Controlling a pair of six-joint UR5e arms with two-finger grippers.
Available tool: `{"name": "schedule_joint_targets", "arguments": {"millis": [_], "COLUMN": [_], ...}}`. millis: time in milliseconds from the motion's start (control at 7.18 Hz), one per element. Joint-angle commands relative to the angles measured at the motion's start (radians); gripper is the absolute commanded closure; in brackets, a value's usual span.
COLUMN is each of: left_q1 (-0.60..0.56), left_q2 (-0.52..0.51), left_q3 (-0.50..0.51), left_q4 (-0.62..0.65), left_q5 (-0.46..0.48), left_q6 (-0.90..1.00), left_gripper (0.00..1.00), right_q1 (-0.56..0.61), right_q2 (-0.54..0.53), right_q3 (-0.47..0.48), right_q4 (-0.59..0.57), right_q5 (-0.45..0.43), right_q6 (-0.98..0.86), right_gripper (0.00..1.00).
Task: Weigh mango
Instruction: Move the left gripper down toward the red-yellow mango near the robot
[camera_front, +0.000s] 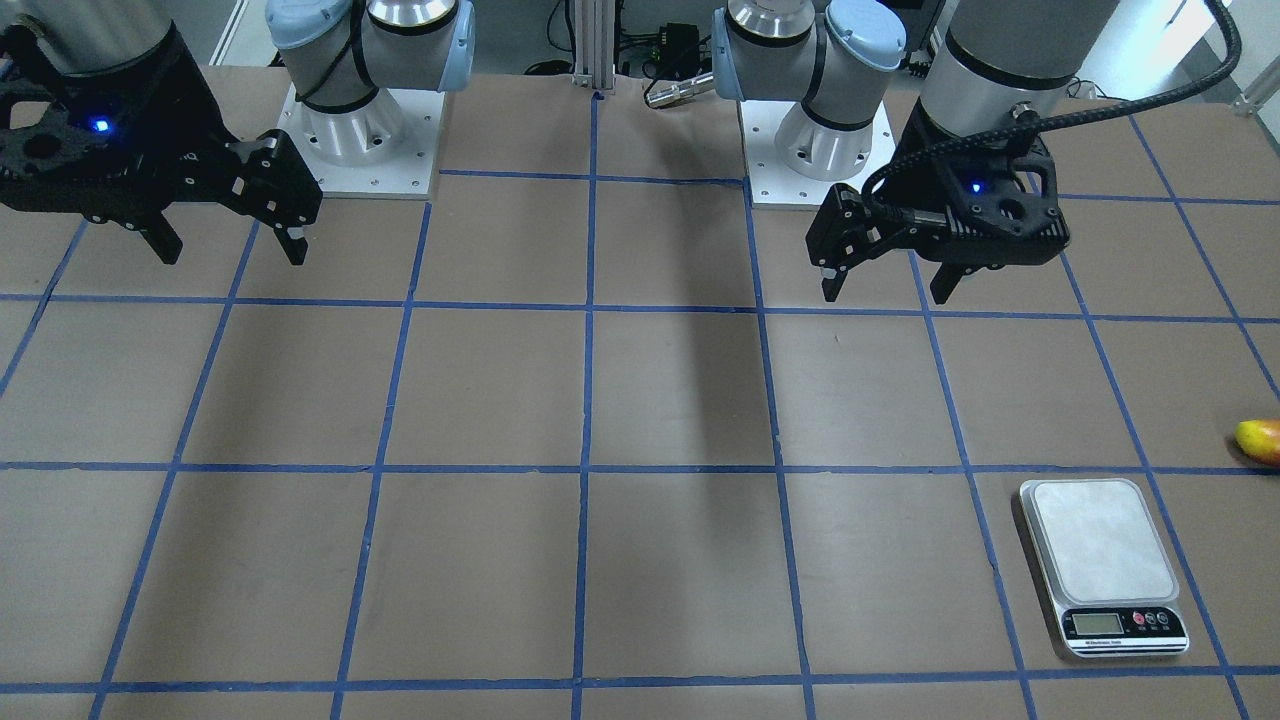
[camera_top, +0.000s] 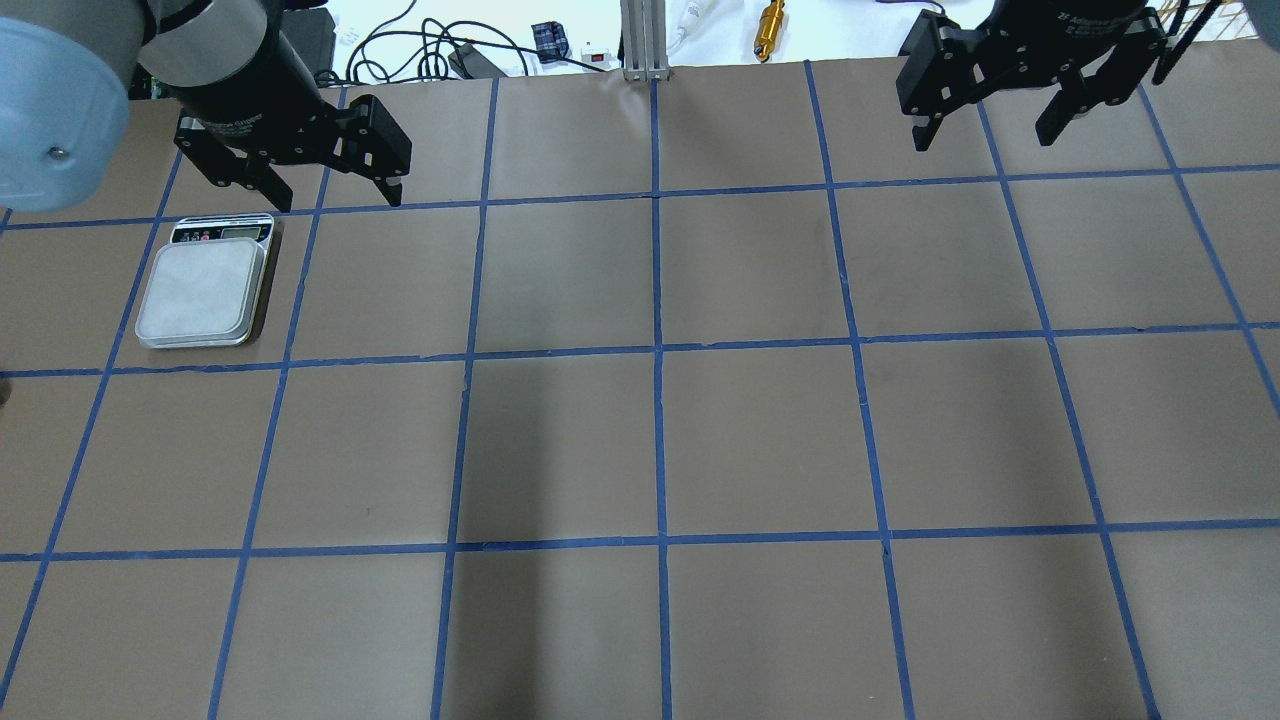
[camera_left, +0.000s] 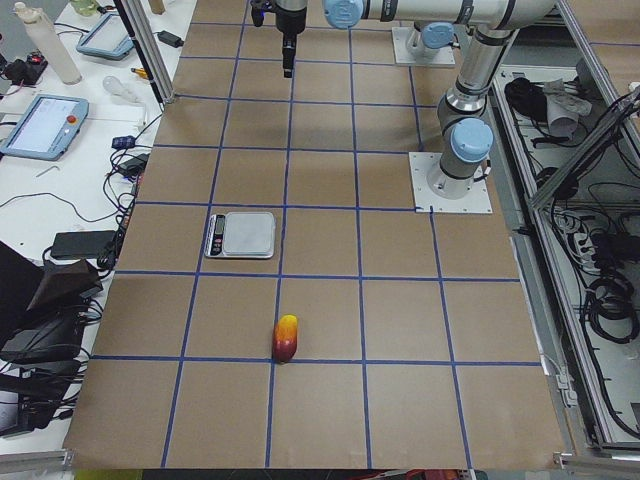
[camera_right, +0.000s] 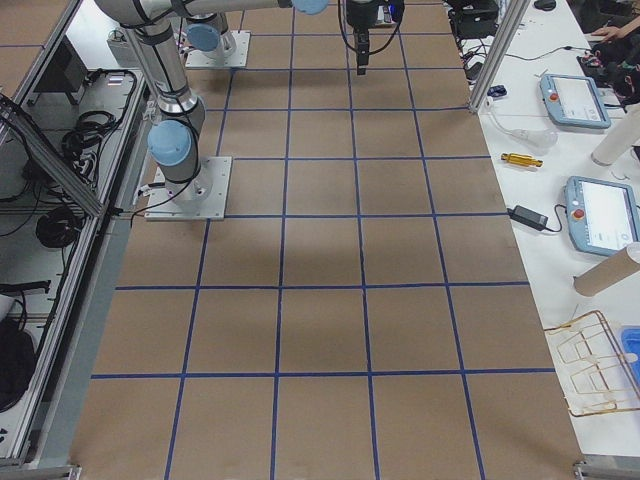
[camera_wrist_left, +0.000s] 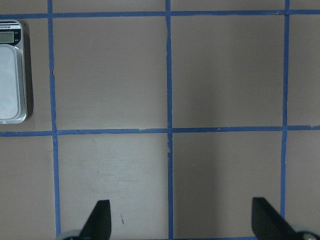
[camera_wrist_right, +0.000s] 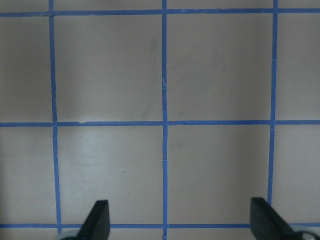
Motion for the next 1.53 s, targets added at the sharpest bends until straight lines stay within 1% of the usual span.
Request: {"name": "schedule_joint_targets", "arguments": {"millis": [0,278,418,557,696,975,1253,1392], "left_q1": [0.000,0.009,0.017,0.059,0.122,0.254,0.451,0.582], "left_q2": [0.001,0.008,0.017,0.035,0.043,0.057,0.057,0.035], "left_q3": [0.000,-0.001,-0.001,-0.009,-0.003,-0.001,0.002,0.002], "left_q4": [0.000,0.000,-0.004,-0.021,-0.059,-0.083,-0.115,-0.115], "left_q5": [0.001,-0.008,-0.002,-0.001,-0.004,-0.005,-0.004,-0.008], "left_q6": [0.009,0.089,0.176,0.301,0.410,0.656,0.974,1.161], "left_gripper": [0.00,0.00,0.00,0.00,0.00,0.00,0.00,0.00], "right_q1": [0.001,0.001,0.001,0.001,0.001,-0.001,0.001,0.001], "right_q2": [0.000,-0.001,0.000,0.000,-0.001,0.000,0.000,-0.001], "right_q3": [0.000,0.000,0.000,0.000,0.000,0.000,0.000,0.000], "right_q4": [0.000,0.000,0.000,0.000,0.000,0.000,0.000,0.000], "right_q5": [-0.001,0.001,0.001,-0.001,0.001,-0.001,-0.001,-0.001], "right_q6": [0.000,0.000,0.000,0.000,0.000,0.000,0.000,0.000], "right_gripper": [0.00,0.00,0.00,0.00,0.00,0.00,0.00,0.00]}}
